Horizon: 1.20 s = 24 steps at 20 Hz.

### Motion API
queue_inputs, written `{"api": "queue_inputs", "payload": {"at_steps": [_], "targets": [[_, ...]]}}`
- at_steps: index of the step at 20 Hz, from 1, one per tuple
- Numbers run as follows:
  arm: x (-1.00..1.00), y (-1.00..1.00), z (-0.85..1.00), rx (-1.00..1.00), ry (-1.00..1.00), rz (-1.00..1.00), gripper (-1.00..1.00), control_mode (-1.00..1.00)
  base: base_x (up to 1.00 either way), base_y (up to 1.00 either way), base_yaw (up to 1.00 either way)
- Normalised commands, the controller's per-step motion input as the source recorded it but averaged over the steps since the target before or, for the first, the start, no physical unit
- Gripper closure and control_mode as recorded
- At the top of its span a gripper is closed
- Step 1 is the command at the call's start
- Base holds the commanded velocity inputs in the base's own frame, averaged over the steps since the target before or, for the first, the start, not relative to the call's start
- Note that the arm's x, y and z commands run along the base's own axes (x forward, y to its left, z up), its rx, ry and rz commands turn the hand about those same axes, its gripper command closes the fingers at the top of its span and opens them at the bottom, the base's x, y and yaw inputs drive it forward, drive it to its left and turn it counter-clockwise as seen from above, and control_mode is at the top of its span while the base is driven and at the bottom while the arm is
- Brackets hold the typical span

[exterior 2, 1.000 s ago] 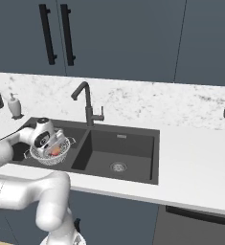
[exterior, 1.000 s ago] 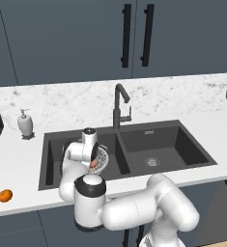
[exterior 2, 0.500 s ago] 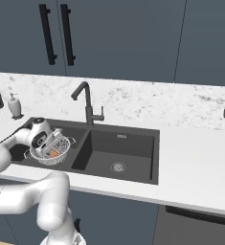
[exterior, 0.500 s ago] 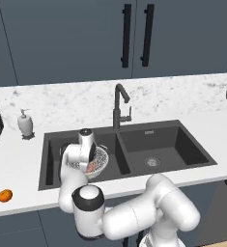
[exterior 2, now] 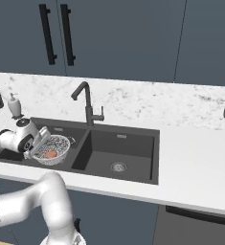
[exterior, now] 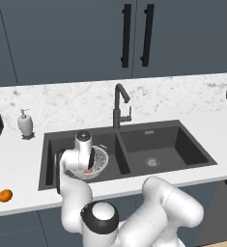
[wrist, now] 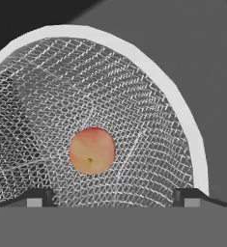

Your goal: Put the colander in the sink, put the peach, tangerine in the colander, and turn on the sink faucet and pour water over the colander.

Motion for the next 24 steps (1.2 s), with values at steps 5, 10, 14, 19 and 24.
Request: {"api": "queue_inputs", "payload": {"at_steps": [5,10,14,19,24], "targets": [[-0.67,0.66,1.0,-0.08,0.12,0.17,-1.0,-1.0,0.0,0.0,0.0],[-0.47,0.95,0.79,-0.21,0.17,0.31,-1.0,-1.0,0.0,0.0,0.0],[-0.55,0.97,0.1,-0.18,0.02,0.43,-1.0,-1.0,0.0,0.0,0.0],[-0.44,0.75,-0.08,-0.08,-0.02,0.46,-1.0,-1.0,0.0,0.0,0.0],[-0.26,0.63,0.0,-0.1,0.01,0.49,-1.0,-1.0,0.0,0.0,0.0]]}}
